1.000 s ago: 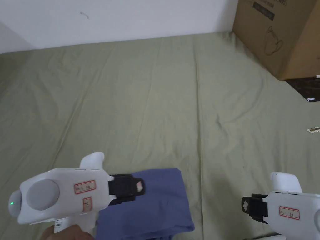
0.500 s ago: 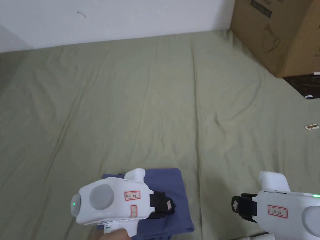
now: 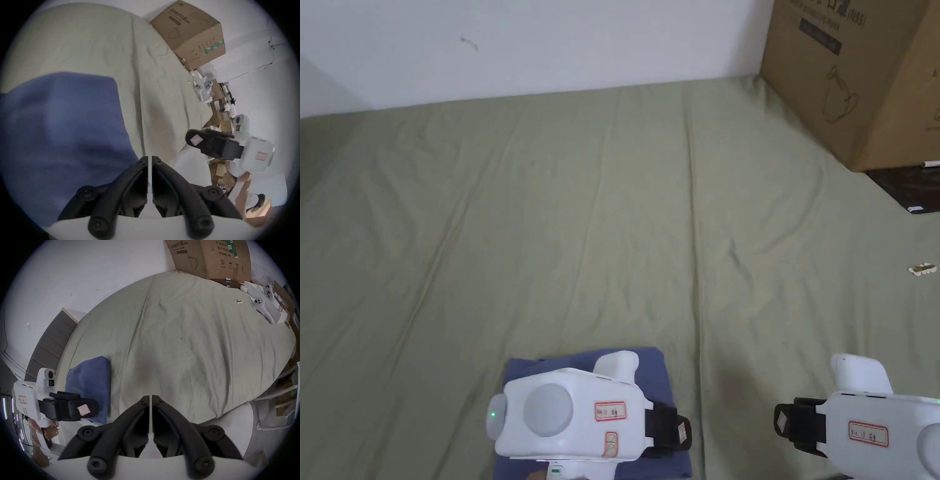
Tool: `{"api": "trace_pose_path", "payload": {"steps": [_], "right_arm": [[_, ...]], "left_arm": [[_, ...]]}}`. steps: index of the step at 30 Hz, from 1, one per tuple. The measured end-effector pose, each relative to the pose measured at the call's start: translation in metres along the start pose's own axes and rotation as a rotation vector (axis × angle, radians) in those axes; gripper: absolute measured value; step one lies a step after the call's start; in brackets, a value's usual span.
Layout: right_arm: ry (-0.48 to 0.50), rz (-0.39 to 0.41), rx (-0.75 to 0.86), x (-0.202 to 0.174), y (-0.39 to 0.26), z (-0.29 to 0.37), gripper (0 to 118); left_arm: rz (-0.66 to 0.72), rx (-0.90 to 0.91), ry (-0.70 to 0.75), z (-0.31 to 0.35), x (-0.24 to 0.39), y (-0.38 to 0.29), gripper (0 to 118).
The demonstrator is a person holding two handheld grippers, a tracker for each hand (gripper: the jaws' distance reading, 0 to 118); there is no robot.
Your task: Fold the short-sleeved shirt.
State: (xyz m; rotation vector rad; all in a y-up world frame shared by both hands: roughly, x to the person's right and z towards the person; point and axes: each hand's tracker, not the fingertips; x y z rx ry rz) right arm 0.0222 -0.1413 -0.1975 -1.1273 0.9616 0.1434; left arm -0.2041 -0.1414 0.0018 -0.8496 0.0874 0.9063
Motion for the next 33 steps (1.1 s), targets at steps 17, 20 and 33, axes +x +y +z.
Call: {"api": "trace_pose_path", "payload": {"steps": [17, 20, 33], "right_arm": [[0.253, 0.281, -0.074, -0.134, 0.03, -0.04, 2], [0.269, 0.309, -0.131, -0.155, 0.025, -0.066, 2], [0.189, 0.335, -0.206, -0.163, 0.013, -0.11, 2]], "left_arm": [[0.353, 0.391, 0.113, 0.177, -0.15, -0.057, 4], [0.402, 0.402, 0.099, 0.177, -0.163, -0.069, 4], [0.469, 0.369, -0.081, 0.13, -0.185, -0.049, 114]]}}
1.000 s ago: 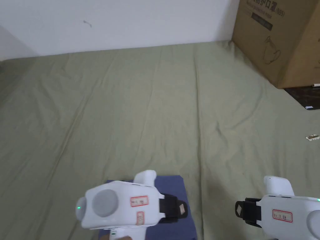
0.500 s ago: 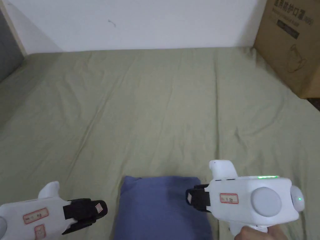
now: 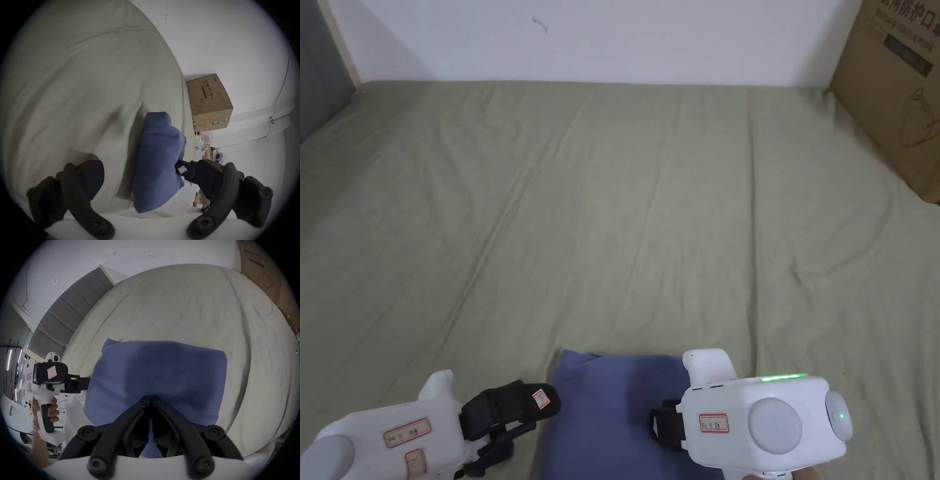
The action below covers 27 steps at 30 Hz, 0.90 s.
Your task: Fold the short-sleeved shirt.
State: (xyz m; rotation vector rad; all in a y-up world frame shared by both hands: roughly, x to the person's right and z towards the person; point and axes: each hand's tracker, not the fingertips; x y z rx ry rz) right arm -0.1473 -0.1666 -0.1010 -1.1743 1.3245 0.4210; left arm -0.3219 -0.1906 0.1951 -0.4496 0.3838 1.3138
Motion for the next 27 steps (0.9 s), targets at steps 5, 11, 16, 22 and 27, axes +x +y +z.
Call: {"api": "trace_pose_path", "payload": {"steps": [5, 11, 16, 22, 27], "right_arm": [[0.025, -0.035, 0.002, 0.006, -0.001, 0.0, 2], [0.041, -0.06, 0.003, 0.01, -0.002, -0.002, 2], [0.04, -0.076, 0.008, 0.008, -0.005, 0.002, 2], [0.02, -0.052, 0.015, -0.001, -0.003, 0.019, 2], [0.03, -0.05, 0.054, -0.006, 0.003, 0.033, 2]], "left_arm": [[-0.027, -0.093, -0.042, -0.038, -0.005, 0.011, 115], [-0.025, -0.187, -0.21, -0.07, -0.007, 0.014, 118], [-0.065, -0.182, -0.121, -0.077, -0.002, 0.016, 30], [-0.095, -0.208, -0.082, -0.068, 0.001, 0.019, 29], [-0.153, -0.194, -0.002, -0.037, 0.0, 0.043, 29]]}}
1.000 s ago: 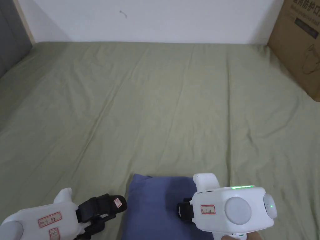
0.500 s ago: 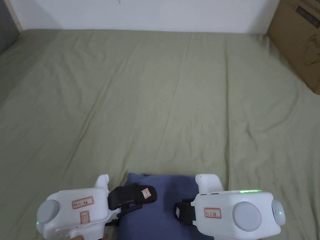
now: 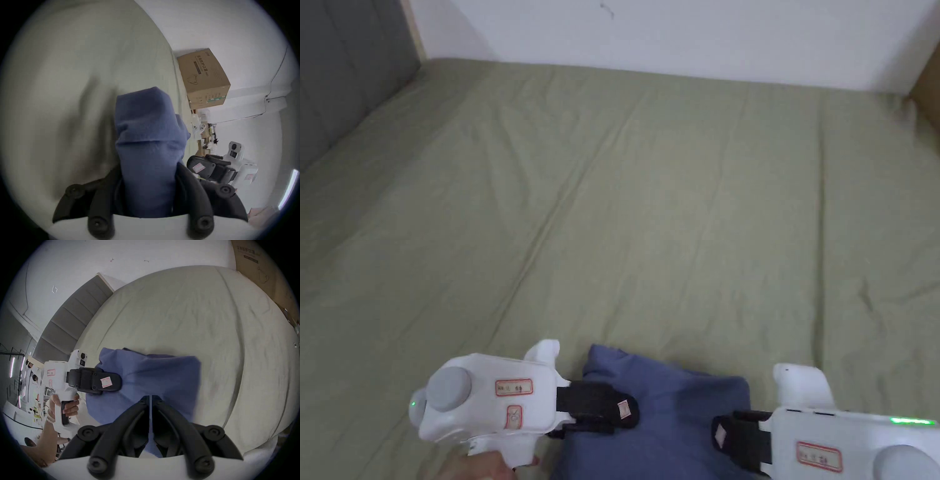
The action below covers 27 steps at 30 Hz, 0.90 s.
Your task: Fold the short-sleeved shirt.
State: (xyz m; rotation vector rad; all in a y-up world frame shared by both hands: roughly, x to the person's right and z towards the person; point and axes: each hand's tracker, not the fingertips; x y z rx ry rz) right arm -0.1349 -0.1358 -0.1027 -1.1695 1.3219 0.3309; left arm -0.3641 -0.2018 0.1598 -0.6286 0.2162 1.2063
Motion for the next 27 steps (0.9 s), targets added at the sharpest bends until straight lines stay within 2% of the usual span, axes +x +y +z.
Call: {"api": "trace_pose_path", "payload": {"steps": [3, 6, 12, 14, 19, 20, 21, 22, 23, 24, 25, 26, 27], "right_arm": [[0.01, -0.006, 0.021, -0.003, 0.008, 0.005, 2], [-0.023, -0.014, 0.032, -0.004, 0.013, 0.005, 2], [-0.068, -0.044, 0.028, 0.002, 0.019, 0.002, 3], [-0.093, -0.05, 0.019, 0.006, 0.02, -0.001, 2], [-0.124, -0.064, -0.015, 0.013, 0.016, -0.015, 2], [-0.131, -0.068, -0.019, 0.015, 0.016, -0.017, 2], [-0.134, -0.078, -0.025, 0.017, 0.016, -0.02, 2], [-0.133, -0.087, -0.029, 0.018, 0.016, -0.021, 2], [-0.131, -0.093, -0.029, 0.019, 0.015, -0.022, 3], [-0.13, -0.096, -0.031, 0.019, 0.015, -0.021, 2], [-0.13, -0.097, -0.033, 0.019, 0.014, -0.022, 2], [-0.131, -0.095, -0.034, 0.02, 0.014, -0.022, 2], [-0.135, -0.093, -0.035, 0.02, 0.014, -0.022, 2]], "left_arm": [[-0.04, 0.029, 0.096, 0.037, -0.008, 0.014, 29], [-0.081, 0.044, 0.232, 0.086, -0.024, 0.036, 29], [-0.262, -0.06, 0.801, 0.168, -0.057, 0.093, 29], [-0.246, -0.043, 0.933, 0.19, -0.071, 0.111, 29], [-0.331, -0.063, 1.269, 0.207, -0.086, 0.122, 32], [-0.335, -0.064, 1.267, 0.212, -0.109, 0.132, 44], [-0.318, -0.057, 1.253, 0.213, -0.113, 0.133, 61], [-0.298, -0.04, 1.281, 0.212, -0.116, 0.134, 84], [-0.301, -0.009, 1.346, 0.213, -0.116, 0.133, 93], [-0.306, 0.014, 1.373, 0.217, -0.128, 0.137, 98], [-0.296, 0.034, 1.362, 0.222, -0.128, 0.137, 98], [-0.266, 0.053, 1.332, 0.227, -0.127, 0.138, 107], [-0.232, 0.064, 1.286, 0.231, -0.125, 0.138, 111]]}}
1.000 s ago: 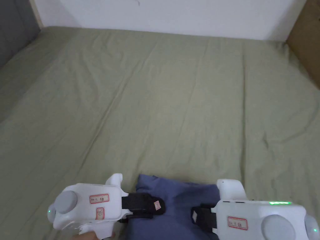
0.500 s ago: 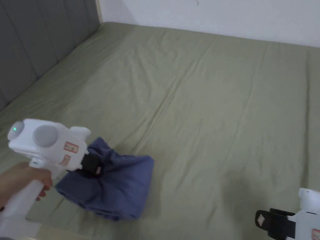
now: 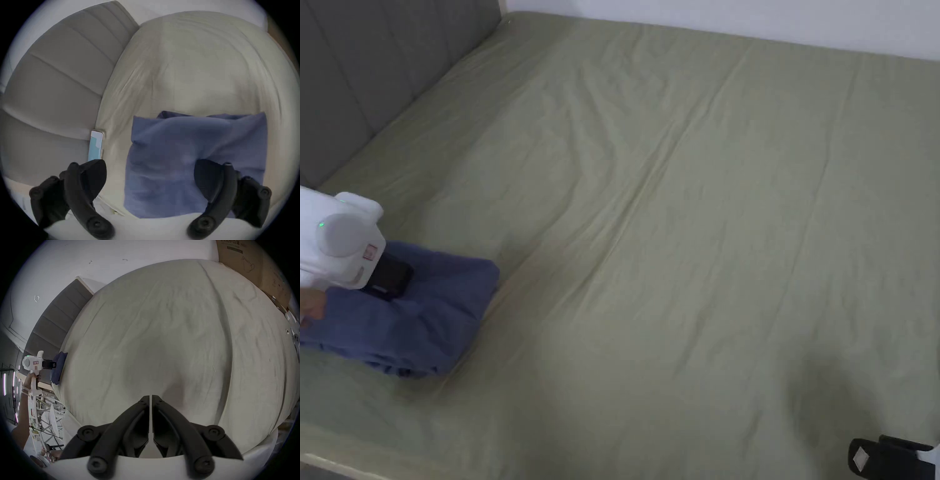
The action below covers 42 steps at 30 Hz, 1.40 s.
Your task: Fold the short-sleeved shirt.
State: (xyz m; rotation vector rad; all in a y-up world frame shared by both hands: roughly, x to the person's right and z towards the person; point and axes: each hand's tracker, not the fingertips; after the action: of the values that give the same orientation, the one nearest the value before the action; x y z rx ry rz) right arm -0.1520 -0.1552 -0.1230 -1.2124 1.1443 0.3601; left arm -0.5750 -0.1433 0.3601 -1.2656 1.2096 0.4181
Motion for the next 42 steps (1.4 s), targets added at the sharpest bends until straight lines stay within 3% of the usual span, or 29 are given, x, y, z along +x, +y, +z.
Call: {"api": "trace_pose_path", "payload": {"steps": [6, 7, 10, 14, 26, 34, 42], "right_arm": [[-0.038, 0.005, 0.026, 0.006, -0.002, 0.008, 3], [-0.03, 0.0, 0.032, 0.008, -0.003, 0.011, 2], [-0.027, 0.005, 0.037, 0.013, -0.009, 0.015, 3], [-0.012, -0.012, 0.063, 0.026, -0.017, 0.025, 2], [0.003, 0.025, 0.238, 0.035, -0.012, 0.081, 3], [-0.106, 0.134, 0.416, 0.025, -0.004, 0.118, 2], [-0.292, 0.234, 0.784, -0.013, 0.015, 0.175, 2]], "left_arm": [[0.075, 0.056, -0.083, 0.038, 0.016, -0.016, 107], [0.099, 0.103, -0.118, 0.049, 0.019, -0.019, 92], [0.225, 0.215, -0.239, 0.085, 0.031, -0.03, 7], [0.235, 0.304, -0.447, 0.139, 0.069, -0.045, 1], [0.138, 0.537, -0.449, 0.243, 0.216, -0.082, 0], [0.083, 0.739, -0.392, 0.305, 0.273, -0.1, 0], [0.17, 1.026, -0.327, 0.385, 0.295, -0.105, 0]]}}
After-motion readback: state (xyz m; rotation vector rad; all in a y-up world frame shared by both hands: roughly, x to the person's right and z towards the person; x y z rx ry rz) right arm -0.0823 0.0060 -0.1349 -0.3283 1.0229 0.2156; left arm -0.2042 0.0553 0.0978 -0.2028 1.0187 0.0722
